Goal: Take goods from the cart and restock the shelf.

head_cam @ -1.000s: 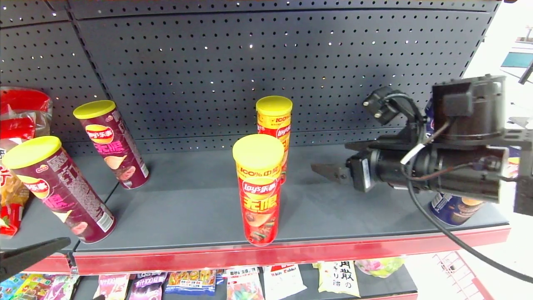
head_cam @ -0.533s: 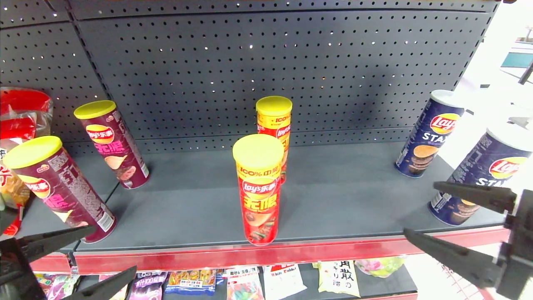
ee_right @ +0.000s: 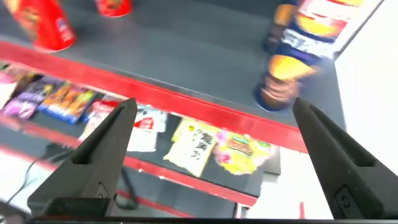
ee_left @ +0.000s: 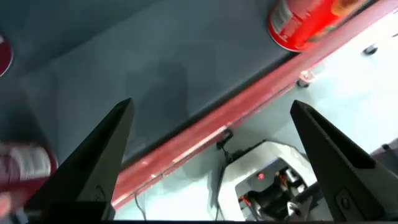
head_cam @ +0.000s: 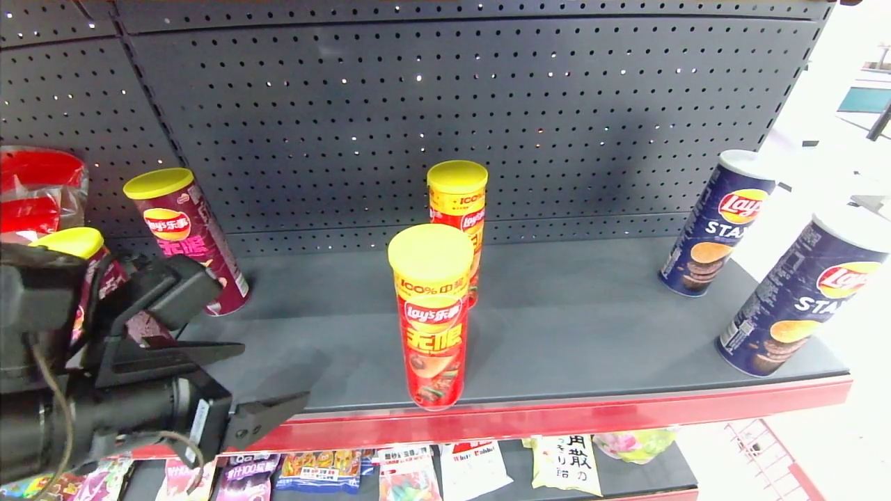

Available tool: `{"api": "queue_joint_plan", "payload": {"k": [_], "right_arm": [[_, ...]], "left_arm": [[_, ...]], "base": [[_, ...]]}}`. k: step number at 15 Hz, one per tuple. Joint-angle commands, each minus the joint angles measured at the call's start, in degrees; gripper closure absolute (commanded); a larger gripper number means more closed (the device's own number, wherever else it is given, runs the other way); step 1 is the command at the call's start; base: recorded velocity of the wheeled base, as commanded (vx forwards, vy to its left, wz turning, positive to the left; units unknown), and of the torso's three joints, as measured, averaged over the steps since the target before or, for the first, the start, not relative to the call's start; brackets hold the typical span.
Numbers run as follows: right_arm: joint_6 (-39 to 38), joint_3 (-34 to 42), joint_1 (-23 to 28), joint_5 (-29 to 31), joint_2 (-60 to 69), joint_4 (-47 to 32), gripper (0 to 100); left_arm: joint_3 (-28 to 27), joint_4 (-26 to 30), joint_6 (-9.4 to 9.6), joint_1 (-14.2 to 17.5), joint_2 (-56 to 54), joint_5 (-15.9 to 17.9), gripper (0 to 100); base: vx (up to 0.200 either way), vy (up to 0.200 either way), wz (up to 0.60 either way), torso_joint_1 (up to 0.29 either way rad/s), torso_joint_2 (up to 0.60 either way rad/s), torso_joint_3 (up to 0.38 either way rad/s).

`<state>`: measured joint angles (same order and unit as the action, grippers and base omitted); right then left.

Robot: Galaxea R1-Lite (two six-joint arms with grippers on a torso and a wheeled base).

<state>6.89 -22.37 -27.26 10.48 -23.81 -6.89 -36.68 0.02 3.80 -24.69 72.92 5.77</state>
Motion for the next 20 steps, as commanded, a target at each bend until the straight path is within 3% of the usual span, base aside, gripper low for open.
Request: {"api": "queue_joint_plan", "payload": {"k": [1,6,20], "right_arm": [[-0.12,0.66,2.39,0.06,6.58,-1.02,0],[-0.12,0.57,3.53,-0.02,6.93,-2.08,0],[-0.21,0.75,3.53,-0.02,6.58,-2.17,0]], "left_arm": [[-4.10,0.15,-0.02,-2.47,10.31,-2.60,0],[-8.23,-0.02,-0.29,-3.61,18.04,-3.13,0],[-16.14,-0.02,-0.29,-6.16,25.95,-3.13,0]], "base": [[0.000,0.000,0.00,0.000,0.00,0.000],[0.000,0.000,0.00,0.000,0.00,0.000],[0.000,0.000,0.00,0.000,0.00,0.000]]}}
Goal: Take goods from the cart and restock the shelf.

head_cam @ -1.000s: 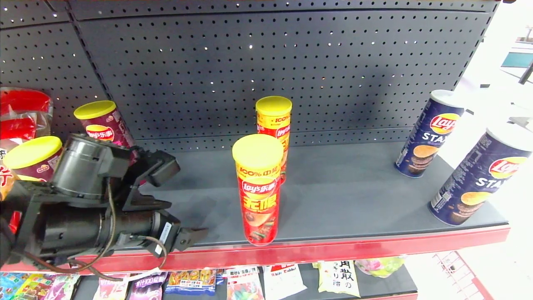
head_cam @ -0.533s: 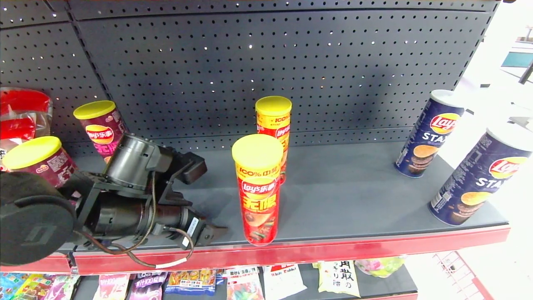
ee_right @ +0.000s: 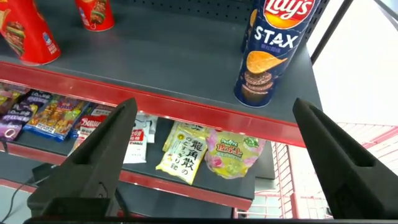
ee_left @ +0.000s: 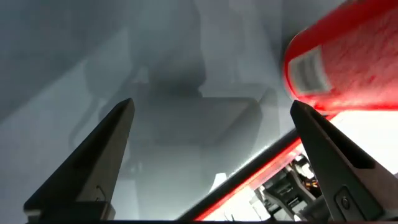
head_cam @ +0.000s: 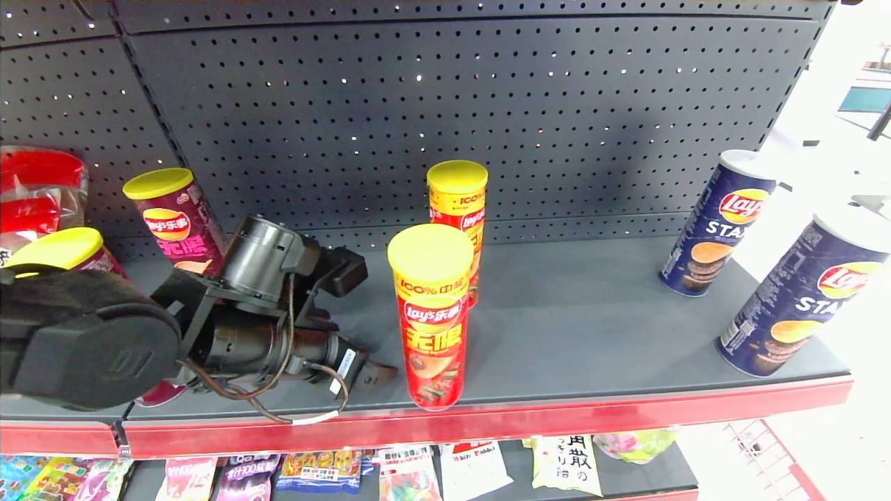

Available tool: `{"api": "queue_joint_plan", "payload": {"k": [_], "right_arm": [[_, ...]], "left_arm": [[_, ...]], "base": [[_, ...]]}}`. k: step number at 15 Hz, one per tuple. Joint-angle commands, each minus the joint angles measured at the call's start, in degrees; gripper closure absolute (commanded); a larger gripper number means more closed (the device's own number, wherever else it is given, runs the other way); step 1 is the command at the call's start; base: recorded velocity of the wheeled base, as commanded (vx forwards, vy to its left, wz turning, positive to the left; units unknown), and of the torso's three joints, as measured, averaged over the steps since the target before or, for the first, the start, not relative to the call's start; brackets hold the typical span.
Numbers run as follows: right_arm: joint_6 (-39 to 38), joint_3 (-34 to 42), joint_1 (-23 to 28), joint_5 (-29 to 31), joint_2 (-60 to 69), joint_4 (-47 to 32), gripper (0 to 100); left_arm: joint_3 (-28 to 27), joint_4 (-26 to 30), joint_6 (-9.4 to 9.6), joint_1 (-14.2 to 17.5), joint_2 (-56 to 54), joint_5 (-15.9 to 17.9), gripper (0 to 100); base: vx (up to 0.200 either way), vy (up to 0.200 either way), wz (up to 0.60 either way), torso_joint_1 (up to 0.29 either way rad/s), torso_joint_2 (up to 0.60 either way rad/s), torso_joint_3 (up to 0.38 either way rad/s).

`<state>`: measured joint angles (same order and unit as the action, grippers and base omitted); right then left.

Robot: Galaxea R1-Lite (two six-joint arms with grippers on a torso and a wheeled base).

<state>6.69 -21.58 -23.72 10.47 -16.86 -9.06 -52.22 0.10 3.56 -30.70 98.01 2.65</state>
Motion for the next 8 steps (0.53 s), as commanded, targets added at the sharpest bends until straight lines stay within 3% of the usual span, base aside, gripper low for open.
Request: {"api": "queue_joint_plan", "payload": {"k": [1,8], "right_arm": [[-0.01,-0.04,-0.01,-0.01,-0.37,0.00,0],[-0.01,0.04,-0.01,-0.01,-0.54,0.00,0]], "left_arm": [[-0.95,-0.01,-0.04,-0.24,1.13,-0.01,0],[-2.00,-0.01,-0.04,-0.24,2.01,-0.01,0]], "base": [[0.000,0.000,0.00,0.000,0.00,0.000],[0.000,0.000,0.00,0.000,0.00,0.000]]}}
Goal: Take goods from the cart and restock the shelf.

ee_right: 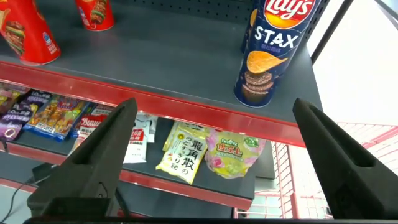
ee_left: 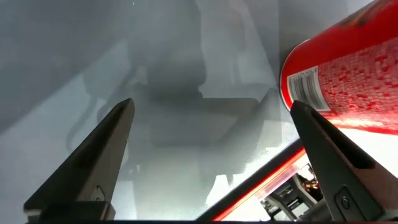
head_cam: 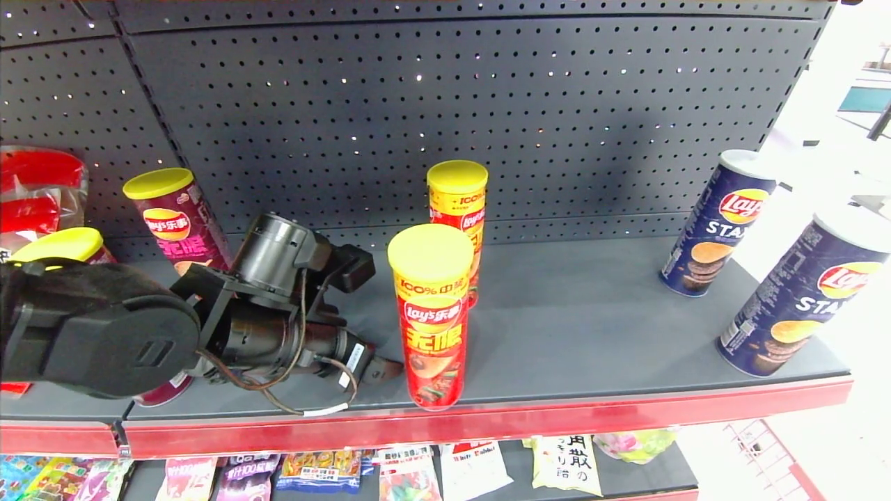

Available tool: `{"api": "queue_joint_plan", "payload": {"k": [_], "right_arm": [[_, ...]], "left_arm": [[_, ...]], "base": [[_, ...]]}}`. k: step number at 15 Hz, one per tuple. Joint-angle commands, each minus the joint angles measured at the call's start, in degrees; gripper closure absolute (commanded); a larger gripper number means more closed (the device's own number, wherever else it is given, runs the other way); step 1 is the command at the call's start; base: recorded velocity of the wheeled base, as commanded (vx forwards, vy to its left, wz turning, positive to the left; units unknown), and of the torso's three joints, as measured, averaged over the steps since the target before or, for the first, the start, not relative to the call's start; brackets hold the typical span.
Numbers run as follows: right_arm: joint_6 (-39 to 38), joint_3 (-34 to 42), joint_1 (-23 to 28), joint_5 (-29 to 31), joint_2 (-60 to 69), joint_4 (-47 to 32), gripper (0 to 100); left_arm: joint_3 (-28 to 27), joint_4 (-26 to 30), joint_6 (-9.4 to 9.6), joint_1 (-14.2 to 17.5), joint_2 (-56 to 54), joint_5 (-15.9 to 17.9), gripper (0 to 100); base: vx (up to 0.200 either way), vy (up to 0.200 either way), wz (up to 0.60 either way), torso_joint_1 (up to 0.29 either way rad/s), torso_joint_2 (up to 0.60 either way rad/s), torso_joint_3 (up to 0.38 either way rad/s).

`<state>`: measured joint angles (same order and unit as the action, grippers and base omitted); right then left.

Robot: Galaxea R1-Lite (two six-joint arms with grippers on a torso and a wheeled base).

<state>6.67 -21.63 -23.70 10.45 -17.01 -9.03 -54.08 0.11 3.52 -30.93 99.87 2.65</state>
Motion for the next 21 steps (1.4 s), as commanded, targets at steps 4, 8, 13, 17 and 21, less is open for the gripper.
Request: {"api": "queue_joint_plan", "payload": {"k": [4,8,13,17,21], "right_arm": [[0.01,0.09,-0.03,0.01,-0.40,-0.02,0],[-0.25,0.09,-0.03,0.01,-0.40,-0.02,0],[-0.43,0.01,-0.03,0.01,-0.92,-0.02,0],[-0.43,-0.08,-0.03,0.01,-0.84,-0.02,0],[-0.43,-0.08,-0.03,0.01,-0.84,-0.02,0]], "left_arm": [[-1.73,0.07,-0.18,-0.71,1.21,-0.01,0],[-3.05,0.24,-0.18,-0.80,2.18,-0.01,0],[-3.40,0.24,-0.18,-0.80,2.26,-0.01,0],[-3.58,0.15,-0.18,-1.33,2.70,-0.01,0],[-3.67,0.15,-0.18,-1.94,2.79,-0.10,0]], "base": [[0.000,0.000,0.00,0.000,0.00,0.000],[0.000,0.000,0.00,0.000,0.00,0.000],[0.000,0.000,0.00,0.000,0.00,0.000],[0.000,0.000,0.00,0.000,0.00,0.000],[0.000,0.000,0.00,0.000,0.00,0.000]]}}
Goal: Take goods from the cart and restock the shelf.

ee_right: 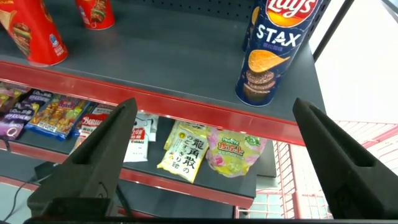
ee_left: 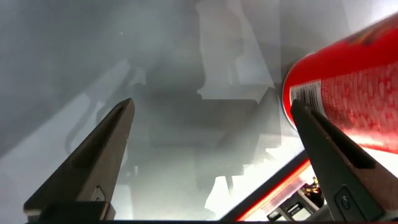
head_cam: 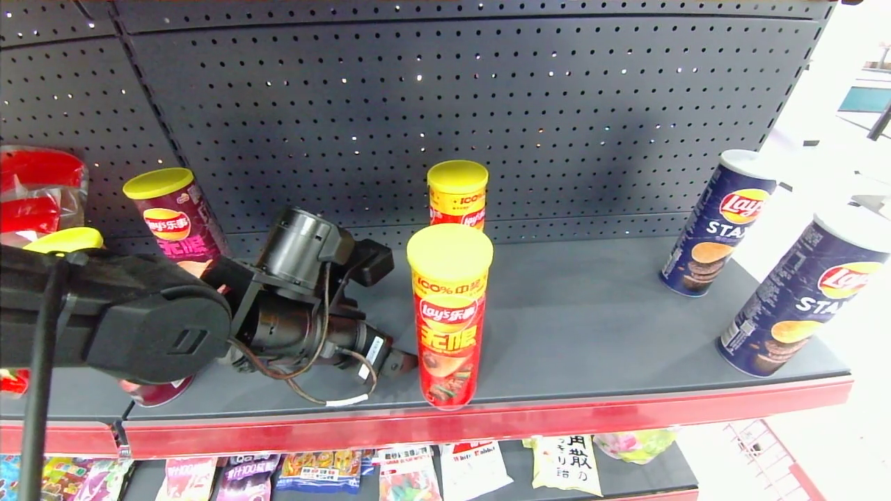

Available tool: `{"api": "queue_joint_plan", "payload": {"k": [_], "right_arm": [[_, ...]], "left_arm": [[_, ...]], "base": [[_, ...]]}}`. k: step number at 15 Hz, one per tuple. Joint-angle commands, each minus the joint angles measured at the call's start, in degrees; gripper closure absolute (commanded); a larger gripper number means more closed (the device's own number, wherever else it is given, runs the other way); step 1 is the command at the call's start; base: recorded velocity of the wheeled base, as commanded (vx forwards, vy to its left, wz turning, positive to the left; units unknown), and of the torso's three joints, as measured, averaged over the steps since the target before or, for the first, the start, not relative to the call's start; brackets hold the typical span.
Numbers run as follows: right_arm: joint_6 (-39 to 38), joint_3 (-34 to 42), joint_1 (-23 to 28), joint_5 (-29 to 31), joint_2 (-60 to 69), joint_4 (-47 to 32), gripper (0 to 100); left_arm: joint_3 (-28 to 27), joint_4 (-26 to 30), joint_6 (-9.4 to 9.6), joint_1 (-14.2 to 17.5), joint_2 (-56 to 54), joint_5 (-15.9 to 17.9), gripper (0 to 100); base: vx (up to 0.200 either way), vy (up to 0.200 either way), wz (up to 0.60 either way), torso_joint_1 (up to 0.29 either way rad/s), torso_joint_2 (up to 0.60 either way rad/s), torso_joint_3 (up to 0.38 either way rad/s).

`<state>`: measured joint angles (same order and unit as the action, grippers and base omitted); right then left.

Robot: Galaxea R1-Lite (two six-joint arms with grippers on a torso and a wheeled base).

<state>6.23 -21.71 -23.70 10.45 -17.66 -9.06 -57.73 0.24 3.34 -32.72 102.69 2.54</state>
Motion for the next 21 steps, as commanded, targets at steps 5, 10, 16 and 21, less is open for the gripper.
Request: {"api": "queue_joint_plan", "payload": {"k": [5,10,16,21], "right_arm": [[0.01,-0.09,-0.03,0.01,-0.18,0.00,0],[0.01,0.44,-0.12,0.01,-0.27,-0.26,0],[0.27,4.13,0.14,0.36,0.00,-0.26,0],[0.45,4.05,11.66,1.15,-0.62,-0.52,0]], "left_arm": [[0.61,0.11,-0.09,-0.06,-0.48,-0.51,0],[2.01,3.01,-2.02,0.46,-11.02,-1.22,0],[4.47,18.92,-2.37,-0.42,-38.01,-3.85,0],[5.26,45.02,-2.64,3.10,-68.24,-11.32,0]], "base": [[0.000,0.000,0.00,0.000,0.00,0.000],[0.000,0.000,0.00,0.000,0.00,0.000],[0.000,0.000,0.00,0.000,0.00,0.000],[0.000,0.000,0.00,0.000,0.00,0.000]]}}
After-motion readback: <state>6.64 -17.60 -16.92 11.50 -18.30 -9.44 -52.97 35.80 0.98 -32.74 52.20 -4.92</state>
